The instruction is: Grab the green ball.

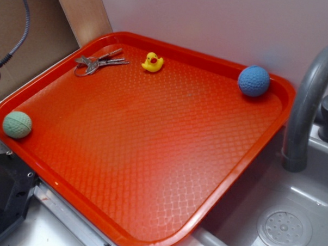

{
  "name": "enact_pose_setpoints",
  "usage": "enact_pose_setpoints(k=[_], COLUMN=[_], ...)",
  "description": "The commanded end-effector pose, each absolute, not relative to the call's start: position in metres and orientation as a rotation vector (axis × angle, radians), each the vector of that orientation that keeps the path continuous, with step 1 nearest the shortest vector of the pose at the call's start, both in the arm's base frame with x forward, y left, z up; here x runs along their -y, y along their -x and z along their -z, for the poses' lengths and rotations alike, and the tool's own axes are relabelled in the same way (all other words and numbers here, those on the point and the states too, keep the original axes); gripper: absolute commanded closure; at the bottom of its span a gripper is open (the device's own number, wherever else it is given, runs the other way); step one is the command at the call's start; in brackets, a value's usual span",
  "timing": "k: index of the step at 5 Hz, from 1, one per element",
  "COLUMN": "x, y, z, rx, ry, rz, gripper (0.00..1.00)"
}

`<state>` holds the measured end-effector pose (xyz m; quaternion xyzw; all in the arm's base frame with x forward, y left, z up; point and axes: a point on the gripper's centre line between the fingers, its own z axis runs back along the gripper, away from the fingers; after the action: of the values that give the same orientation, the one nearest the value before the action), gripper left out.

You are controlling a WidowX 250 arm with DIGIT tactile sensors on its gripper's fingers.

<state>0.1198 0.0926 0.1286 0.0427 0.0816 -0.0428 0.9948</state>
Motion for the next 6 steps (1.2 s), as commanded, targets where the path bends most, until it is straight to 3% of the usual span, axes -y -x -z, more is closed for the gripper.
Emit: enact_pose_setpoints(k=[1, 2, 3, 4, 5, 6], x=[-0.081, -0.076, -0.075, -0.077, -0.086, -0.089], y=[-0.125, -0.128, -0.122, -0.111, -0.109, -0.116], z=[-0.105, -0.081, -0.057, -0.047, -0.037, -0.034], rx=[-0.149, -0.166, -0.237, -0.302, -0.302, -0.273], ry=[-0.083, -0.045, -0.050, -0.108, -0.220, -0.237], rz=[0.139, 0.142, 0.160, 0.166, 0.157, 0.144], gripper=[0.00, 0.00, 0.00, 0.00, 1.00, 1.00])
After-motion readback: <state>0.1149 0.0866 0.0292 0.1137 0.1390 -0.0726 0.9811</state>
